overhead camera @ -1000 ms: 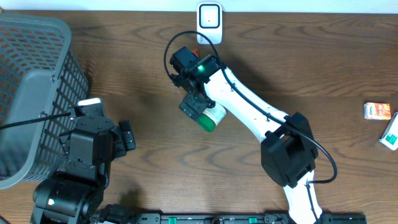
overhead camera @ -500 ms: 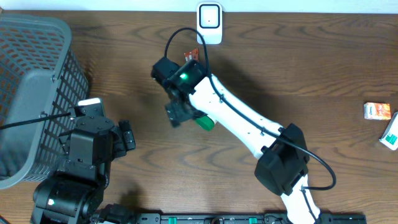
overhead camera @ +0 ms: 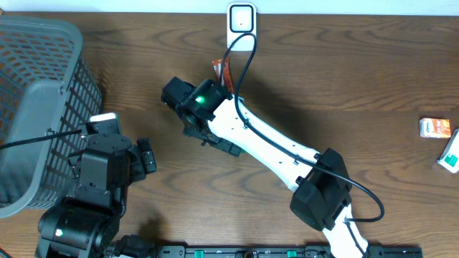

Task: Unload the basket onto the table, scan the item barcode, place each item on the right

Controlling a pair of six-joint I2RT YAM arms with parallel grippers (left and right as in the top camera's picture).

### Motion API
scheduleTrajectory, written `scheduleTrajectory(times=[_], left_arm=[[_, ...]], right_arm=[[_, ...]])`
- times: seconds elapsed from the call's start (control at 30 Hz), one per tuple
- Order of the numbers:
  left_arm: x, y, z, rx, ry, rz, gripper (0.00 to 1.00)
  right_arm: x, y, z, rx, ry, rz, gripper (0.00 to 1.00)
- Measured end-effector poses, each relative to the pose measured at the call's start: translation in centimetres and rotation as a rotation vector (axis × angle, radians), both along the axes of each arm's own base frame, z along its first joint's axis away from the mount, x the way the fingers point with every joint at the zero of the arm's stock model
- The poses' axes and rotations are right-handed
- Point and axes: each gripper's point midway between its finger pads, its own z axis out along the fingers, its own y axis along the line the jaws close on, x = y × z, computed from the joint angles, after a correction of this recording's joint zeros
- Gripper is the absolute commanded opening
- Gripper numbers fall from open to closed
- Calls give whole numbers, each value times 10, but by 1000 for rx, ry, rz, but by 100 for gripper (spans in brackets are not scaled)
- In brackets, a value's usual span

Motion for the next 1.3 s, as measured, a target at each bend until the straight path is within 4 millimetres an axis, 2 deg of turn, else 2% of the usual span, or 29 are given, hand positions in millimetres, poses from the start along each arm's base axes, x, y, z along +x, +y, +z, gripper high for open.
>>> scheduleTrajectory(times=[0.17,0.33,0.43,0.57,0.77,1.17,1.3], left_arm=[[0,0,0,0,0,0,98],[0,0,0,0,0,0,98],[0,0,0,0,0,0,98],[0,0,0,0,0,0,98],[0,0,0,0,0,0,98],[0,0,0,0,0,0,98],[0,0,0,0,0,0,98]], right_arm=[[2,-6,-4,-19,-15,-68,99],[-3,-19,-27,-56,23,-119,99],[5,-21,-38,-40,20,-125,99],[21,-23,-40,-13,0,-108,99],[24,-37,-58,-19,45,-102,99],[20,-32,-79,40,94,-64,99],[17,-34,-86,32,102,-49,92]])
